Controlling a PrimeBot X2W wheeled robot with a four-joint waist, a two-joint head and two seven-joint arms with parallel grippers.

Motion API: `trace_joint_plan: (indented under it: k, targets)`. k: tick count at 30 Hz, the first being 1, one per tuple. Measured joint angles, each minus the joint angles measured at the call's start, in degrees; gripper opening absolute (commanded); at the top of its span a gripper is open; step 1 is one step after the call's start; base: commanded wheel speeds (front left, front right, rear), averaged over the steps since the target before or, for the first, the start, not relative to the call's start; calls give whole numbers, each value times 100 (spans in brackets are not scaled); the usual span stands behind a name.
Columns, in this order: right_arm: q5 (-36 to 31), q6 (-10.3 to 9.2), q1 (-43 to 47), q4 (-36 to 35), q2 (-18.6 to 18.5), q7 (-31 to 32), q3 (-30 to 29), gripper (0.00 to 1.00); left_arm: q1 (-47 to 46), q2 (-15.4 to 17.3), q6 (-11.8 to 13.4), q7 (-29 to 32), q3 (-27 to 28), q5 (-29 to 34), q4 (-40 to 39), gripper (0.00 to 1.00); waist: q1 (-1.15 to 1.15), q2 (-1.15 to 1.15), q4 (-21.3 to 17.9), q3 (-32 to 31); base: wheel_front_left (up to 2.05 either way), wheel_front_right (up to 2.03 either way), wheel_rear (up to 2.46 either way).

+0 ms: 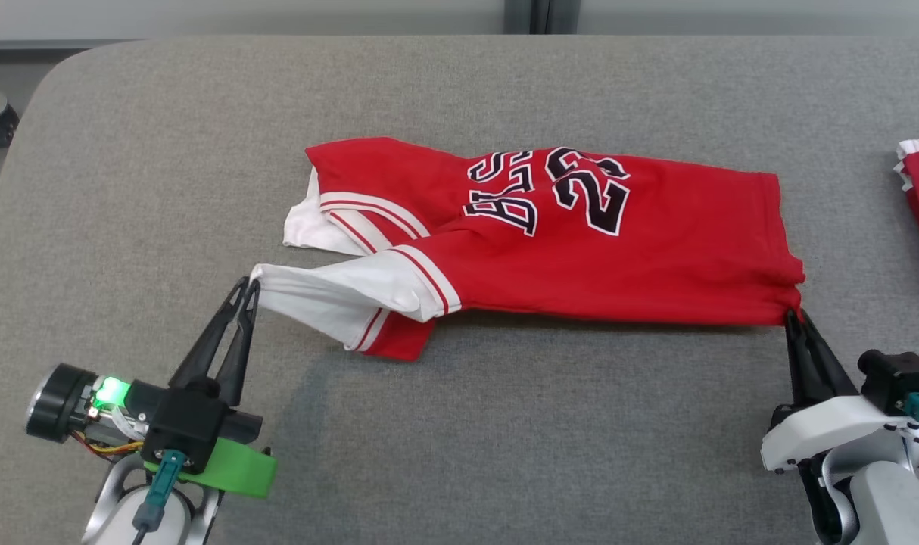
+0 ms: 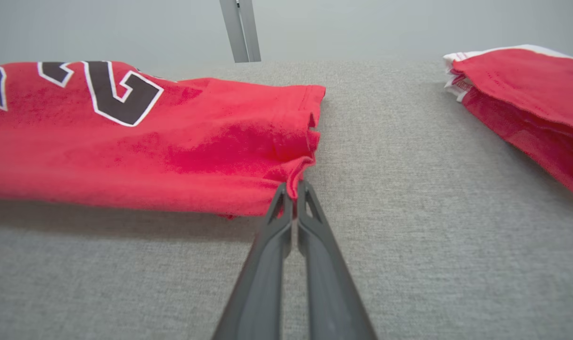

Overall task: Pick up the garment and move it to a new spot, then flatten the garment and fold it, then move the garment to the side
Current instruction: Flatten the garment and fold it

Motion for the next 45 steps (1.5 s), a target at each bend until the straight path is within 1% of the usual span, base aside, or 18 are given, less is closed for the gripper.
trace_joint_plan:
  k: [3,8,10,14,17,20,23,25,27,29,30,32,36,38,40,43,45]
  targets:
    - [-12,0,110,-630,-10,1,-102,0,0,137,14,0,120,138,-275,0,0,0,-58,-145,0,0,0]
    - [120,0,150,-1766,-140,0,-256,0,-121,559,36,0,370,412,-973,0,0,0,-208,-442,0,0,0]
    - [168,0,79,-2140,-215,0,-319,0,-338,770,-20,-1,479,504,-1228,0,0,0,-275,-550,0,0,0]
    - [246,0,-277,-2646,-447,0,-374,0,-1029,1135,-258,0,655,617,-1636,0,0,0,-403,-738,0,0,0]
    - [315,0,-680,-2827,-645,0,-405,0,-1706,1287,-523,127,728,610,-1766,0,0,0,-483,-803,0,0,0]
    - [446,0,-1239,-2796,-824,132,-397,0,-2468,1324,-840,315,691,549,-1706,0,0,0,-524,-746,0,0,0]
    - [441,-1,-2002,-2635,-1031,397,-264,0,-3293,1276,-1114,471,543,354,-1494,0,0,0,-554,-591,0,0,0]
    - [447,-1,-2520,-2429,-1057,577,-144,0,-3808,1250,-1229,520,414,260,-1221,0,0,0,-567,-453,0,0,0]
    - [445,0,-3094,-2132,-1076,728,-12,0,-4283,1125,-1287,555,333,-80,-828,0,0,0,-576,-284,0,0,0]
    - [468,0,-3730,-1708,-1112,845,158,0,-4783,903,-1327,634,255,-580,-250,0,0,0,-575,-66,0,0,0]
    - [501,-1,-4046,-1474,-1122,878,248,0,-5065,849,-1346,646,178,-731,58,0,0,0,-571,60,0,0,0]
    - [521,-1,-4615,-1056,-1149,887,400,0,-5650,845,-1356,619,-11,-825,600,0,0,0,-562,299,0,0,0]
    - [432,0,-5749,-216,-1192,773,682,0,-6950,837,-1367,348,-488,-815,1615,0,0,0,-555,827,0,0,0]
    - [416,-1,-6233,171,-1151,646,742,0,-7503,712,-1371,188,-532,-766,2062,0,0,0,-560,1078,0,0,0]
    - [313,0,-6705,582,-1106,463,787,0,-8038,595,-1371,74,-598,-578,2421,0,0,0,-572,1342,0,0,0]
    - [157,0,-7253,1051,-1087,230,788,0,-8615,438,-1312,25,-616,-282,2625,0,1,0,-593,1676,0,0,0]
    - [65,-1,-7502,1268,-1092,132,786,0,-8825,364,-1267,11,-605,-78,2358,0,1,0,-603,1862,0,0,0]
